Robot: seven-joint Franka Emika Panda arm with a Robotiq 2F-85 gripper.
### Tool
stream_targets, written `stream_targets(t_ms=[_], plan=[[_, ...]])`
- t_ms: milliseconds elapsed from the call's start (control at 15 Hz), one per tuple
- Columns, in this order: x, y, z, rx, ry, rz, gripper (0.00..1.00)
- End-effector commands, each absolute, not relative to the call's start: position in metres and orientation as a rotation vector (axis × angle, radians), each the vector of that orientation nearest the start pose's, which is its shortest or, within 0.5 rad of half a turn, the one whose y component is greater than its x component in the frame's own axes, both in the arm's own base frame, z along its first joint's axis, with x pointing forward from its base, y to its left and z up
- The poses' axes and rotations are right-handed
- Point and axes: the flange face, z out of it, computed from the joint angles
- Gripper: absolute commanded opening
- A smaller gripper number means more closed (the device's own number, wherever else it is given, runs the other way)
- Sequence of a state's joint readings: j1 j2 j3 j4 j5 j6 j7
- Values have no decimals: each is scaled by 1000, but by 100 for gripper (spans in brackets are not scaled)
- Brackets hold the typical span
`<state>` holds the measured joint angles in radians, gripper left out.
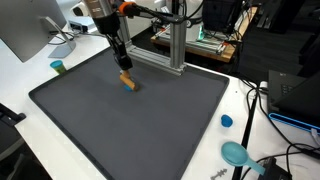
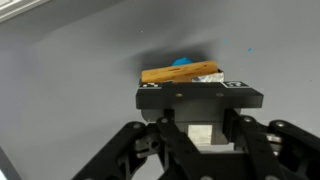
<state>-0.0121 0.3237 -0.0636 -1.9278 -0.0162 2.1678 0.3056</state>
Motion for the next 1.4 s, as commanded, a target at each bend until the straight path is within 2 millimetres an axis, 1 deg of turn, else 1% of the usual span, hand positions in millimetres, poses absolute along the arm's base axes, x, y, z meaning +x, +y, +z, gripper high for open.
stream_targets(t_ms=[0, 867, 1000, 1133, 1267, 1333], plan=[[593, -50, 259, -3157, 581, 367, 22], [593, -52, 259, -3149, 479, 497, 22], [588, -51, 255, -3140, 465, 573, 22], [579, -52, 240, -3126, 460, 715, 22], [577, -48, 239, -3116, 448, 755, 22], [577, -44, 243, -3114, 439, 751, 22]])
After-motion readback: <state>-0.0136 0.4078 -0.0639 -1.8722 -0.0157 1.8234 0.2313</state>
